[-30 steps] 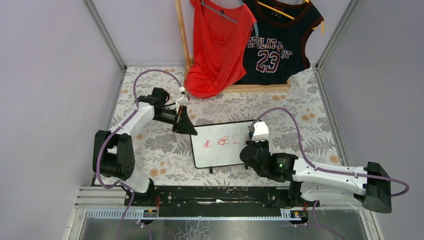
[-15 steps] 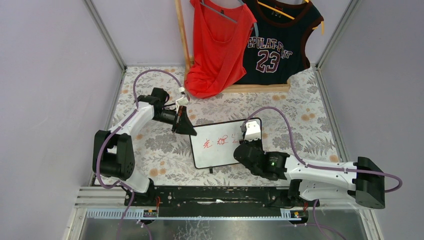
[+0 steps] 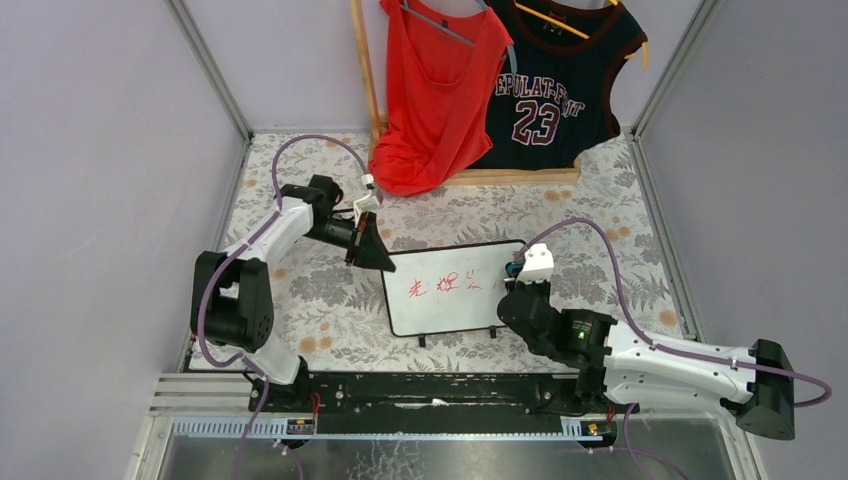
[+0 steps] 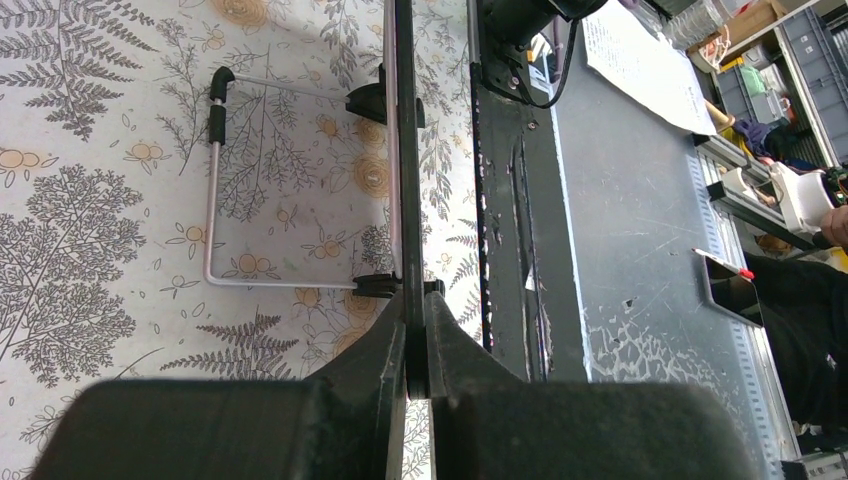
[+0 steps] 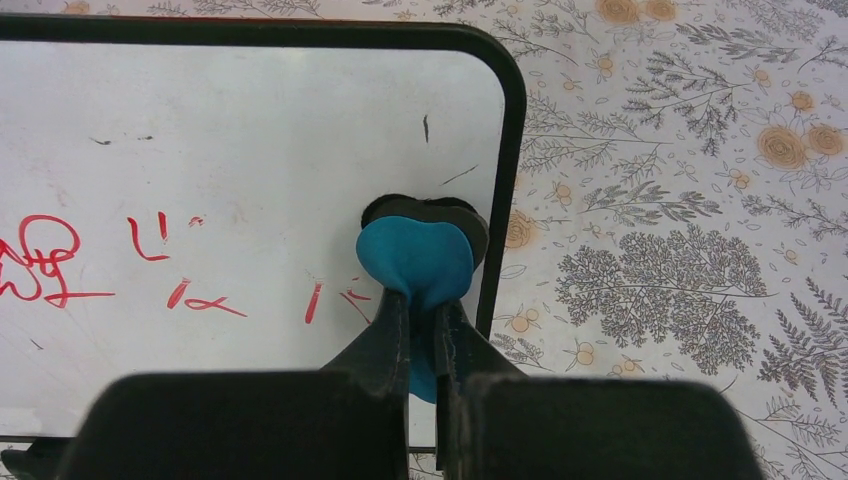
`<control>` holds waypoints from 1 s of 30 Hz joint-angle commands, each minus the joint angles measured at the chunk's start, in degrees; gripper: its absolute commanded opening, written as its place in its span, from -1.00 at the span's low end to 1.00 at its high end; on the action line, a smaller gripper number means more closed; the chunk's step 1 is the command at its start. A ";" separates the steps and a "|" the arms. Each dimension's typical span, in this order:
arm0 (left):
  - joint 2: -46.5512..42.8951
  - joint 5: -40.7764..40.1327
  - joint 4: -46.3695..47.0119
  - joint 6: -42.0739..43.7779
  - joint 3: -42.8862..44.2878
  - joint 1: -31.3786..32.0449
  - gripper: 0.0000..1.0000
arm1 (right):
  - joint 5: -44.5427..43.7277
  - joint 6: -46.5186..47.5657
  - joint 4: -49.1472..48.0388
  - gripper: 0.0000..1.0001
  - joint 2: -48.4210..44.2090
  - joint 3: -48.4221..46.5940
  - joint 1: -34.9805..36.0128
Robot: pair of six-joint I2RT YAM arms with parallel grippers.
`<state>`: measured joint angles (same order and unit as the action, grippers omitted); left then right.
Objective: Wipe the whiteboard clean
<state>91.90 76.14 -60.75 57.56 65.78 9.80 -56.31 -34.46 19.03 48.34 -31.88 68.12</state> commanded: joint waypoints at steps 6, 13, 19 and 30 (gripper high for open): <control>2.83 -2.76 -9.24 11.00 1.76 1.43 -1.00 | 4.81 0.11 -3.69 -1.00 0.71 1.94 -0.40; 2.86 -3.04 -7.61 9.35 1.46 1.43 -1.00 | 7.85 -0.08 -9.76 -1.00 5.60 1.00 1.16; 2.78 -3.35 -6.13 7.80 1.22 1.42 -1.00 | 6.86 -0.66 -10.21 -1.00 10.56 -2.04 2.90; 3.37 -3.35 -5.52 7.04 1.46 1.42 -1.00 | -0.26 -6.78 6.07 -1.00 -3.35 1.44 2.92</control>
<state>94.02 76.55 -66.04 62.00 67.70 9.85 -52.53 -37.60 18.76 49.21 -31.81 70.89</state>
